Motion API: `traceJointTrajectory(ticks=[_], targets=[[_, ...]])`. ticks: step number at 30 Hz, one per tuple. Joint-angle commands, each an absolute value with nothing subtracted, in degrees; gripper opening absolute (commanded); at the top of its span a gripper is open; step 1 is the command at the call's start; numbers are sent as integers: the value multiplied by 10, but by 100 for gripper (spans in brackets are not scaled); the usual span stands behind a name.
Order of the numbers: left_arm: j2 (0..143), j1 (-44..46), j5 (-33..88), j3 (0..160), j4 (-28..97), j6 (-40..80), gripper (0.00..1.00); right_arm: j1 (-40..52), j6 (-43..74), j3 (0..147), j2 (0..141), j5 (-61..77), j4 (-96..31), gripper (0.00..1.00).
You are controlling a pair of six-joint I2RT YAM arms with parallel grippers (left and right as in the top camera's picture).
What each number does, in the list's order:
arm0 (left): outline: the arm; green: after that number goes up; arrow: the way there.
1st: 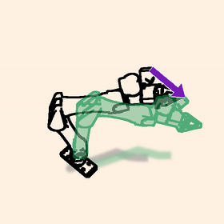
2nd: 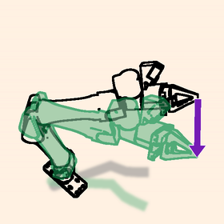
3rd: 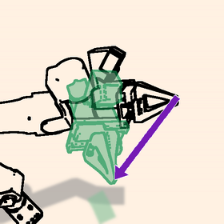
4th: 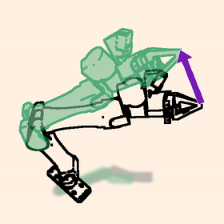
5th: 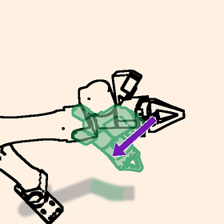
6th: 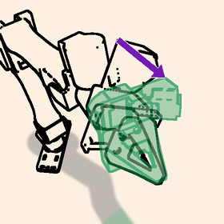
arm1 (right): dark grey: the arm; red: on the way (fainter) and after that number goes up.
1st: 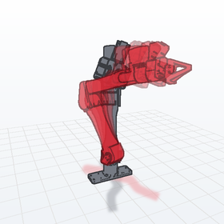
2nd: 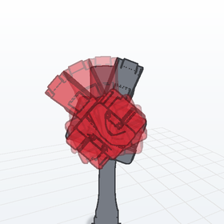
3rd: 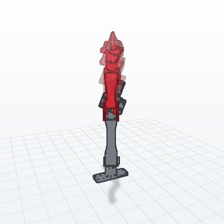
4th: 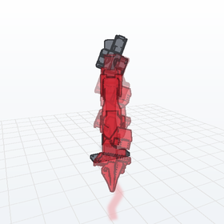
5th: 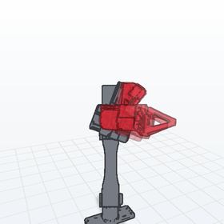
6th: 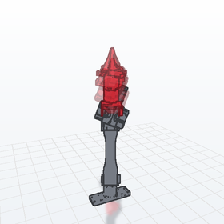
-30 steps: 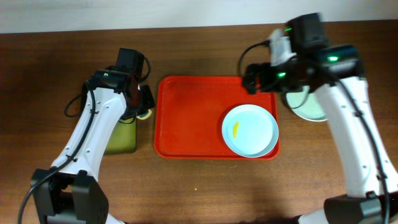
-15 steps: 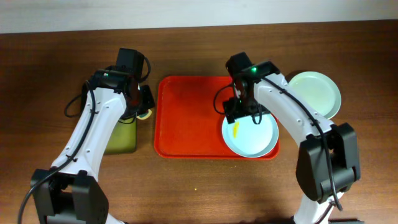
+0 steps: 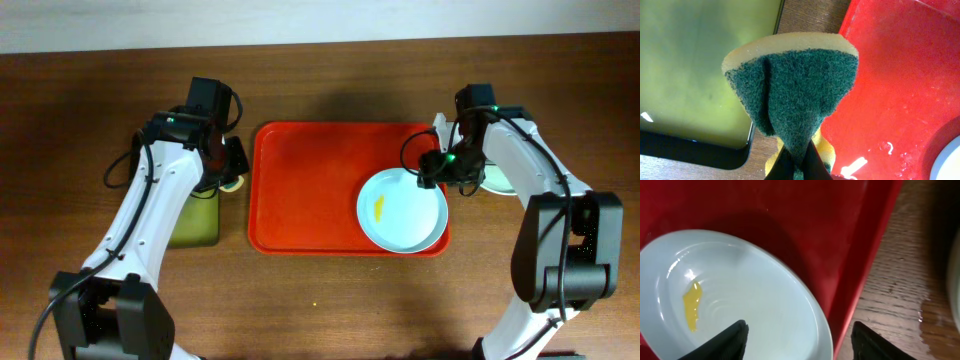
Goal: Clean dirty plates on tray and stack at the side
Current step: 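Return the right gripper to the light-blue plate and pull it left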
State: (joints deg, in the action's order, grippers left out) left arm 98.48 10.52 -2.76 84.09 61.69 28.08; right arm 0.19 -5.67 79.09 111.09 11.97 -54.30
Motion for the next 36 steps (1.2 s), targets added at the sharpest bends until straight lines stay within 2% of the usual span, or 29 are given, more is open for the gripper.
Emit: traceJointTrajectory(ticks=[1, 4, 6, 8, 9, 13, 20, 22, 24, 26, 27, 29, 30, 33, 36], targets=[[979, 105, -27, 844, 616, 273, 0, 7, -55, 750, 1113, 129, -519, 66], [979, 105, -27, 844, 616, 273, 0, 7, -55, 743, 1113, 129, -516, 64], [979, 105, -27, 844, 616, 273, 0, 8, -51, 743, 1113, 133, -533, 50], [979, 105, -27, 844, 616, 273, 0, 8, -39, 743, 1113, 138, -551, 47], [979, 105, -27, 844, 615, 273, 0, 8, -26, 743, 1113, 140, -562, 43], [979, 105, -27, 844, 615, 273, 0, 20, -10, 743, 1113, 210, -590, 39], [979, 105, -27, 844, 616, 273, 0, 96, 99, 688, 1113, 158, -518, 38], [979, 105, -27, 844, 616, 273, 0, 107, 115, 688, 1113, 159, -509, 29], [979, 105, -27, 844, 616, 273, 0, 113, 143, 687, 1113, 159, -492, 24], [979, 105, -27, 844, 616, 273, 0, 112, 167, 687, 1113, 158, -474, 24], [979, 105, -27, 844, 617, 273, 0, 112, 168, 687, 1113, 158, -470, 37], [979, 105, -27, 844, 618, 273, 0, 112, 171, 687, 1113, 159, -484, 50], [979, 105, -27, 844, 618, 273, 0, 112, 182, 687, 1113, 158, -497, 52], [979, 105, -27, 844, 618, 273, 0, 114, 190, 686, 1113, 158, -502, 51], [979, 105, -27, 844, 618, 273, 0, 114, 190, 670, 1113, 158, -461, 31]])
